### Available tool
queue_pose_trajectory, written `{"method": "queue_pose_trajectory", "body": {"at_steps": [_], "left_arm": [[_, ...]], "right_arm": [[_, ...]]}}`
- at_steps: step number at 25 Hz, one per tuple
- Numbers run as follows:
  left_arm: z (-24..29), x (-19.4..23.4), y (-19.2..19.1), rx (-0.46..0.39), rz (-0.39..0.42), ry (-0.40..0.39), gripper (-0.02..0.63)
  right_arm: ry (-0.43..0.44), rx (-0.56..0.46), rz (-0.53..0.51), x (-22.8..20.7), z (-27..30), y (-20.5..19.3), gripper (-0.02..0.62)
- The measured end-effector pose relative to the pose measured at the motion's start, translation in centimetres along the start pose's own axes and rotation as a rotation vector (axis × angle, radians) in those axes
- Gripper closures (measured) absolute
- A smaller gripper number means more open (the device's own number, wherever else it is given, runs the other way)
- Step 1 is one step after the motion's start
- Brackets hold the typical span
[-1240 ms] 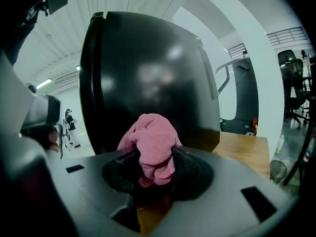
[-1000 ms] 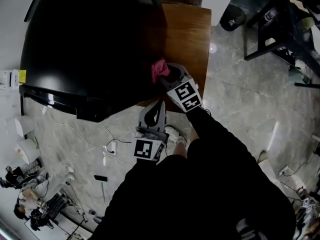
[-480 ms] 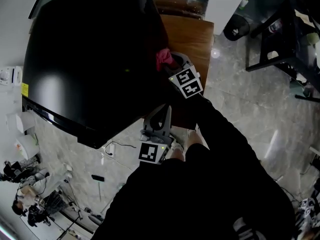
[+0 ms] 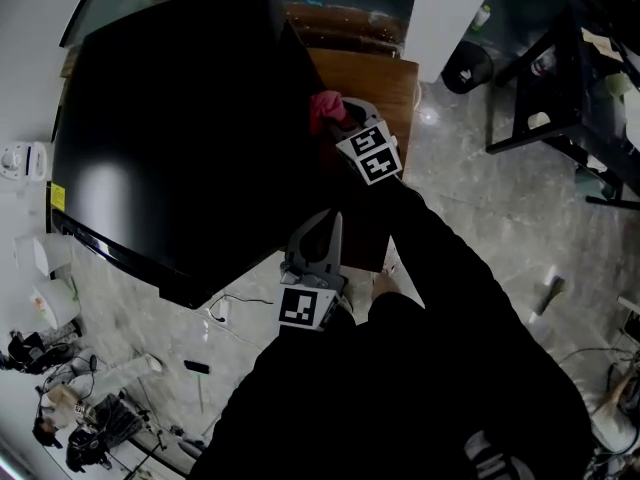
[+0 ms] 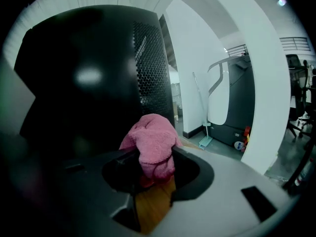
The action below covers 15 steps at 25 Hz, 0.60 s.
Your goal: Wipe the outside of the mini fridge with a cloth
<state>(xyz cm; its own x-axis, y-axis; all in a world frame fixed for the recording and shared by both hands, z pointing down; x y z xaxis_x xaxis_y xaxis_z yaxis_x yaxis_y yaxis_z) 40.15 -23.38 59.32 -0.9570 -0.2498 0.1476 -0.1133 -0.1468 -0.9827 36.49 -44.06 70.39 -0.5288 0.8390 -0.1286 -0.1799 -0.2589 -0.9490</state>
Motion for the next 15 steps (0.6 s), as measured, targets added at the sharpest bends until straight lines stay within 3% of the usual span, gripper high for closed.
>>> {"method": "queue_pose_trajectory", "body": {"at_steps": [6,11,15], "left_arm": [[-1.7,-0.7,1.8,-0.012,-0.017,-0.111,0.6],[-4.4,-1.5,4.5,-0.033,-0.056,-0.27,0.6],[-8.6,-1.9,7.5,-0.071,-0.014,-0.395,0.6]], "right_arm": [[-0.032,-0.076,0.001,2.9,-7.0,3.3,0.448],[-0.166,-0.119,-0.03,6.6,-15.5,6.3,0.448],[-0.252,-0.137,-0.024,12.5,-21.8,8.1,0.448]]}}
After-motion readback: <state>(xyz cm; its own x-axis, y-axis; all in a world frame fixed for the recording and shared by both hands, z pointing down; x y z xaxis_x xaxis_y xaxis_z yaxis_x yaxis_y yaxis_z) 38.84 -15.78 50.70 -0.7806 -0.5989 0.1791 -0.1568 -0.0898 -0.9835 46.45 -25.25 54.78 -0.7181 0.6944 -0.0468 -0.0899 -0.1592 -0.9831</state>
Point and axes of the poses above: the fingertips, and each gripper's own axes: z forward along the fingers, x to its left, y out of its top, the point moved 3 cm from there along -z, backward along the fingers, and after that the axes turned 7 degrees about -x, right-handed, at the moved point
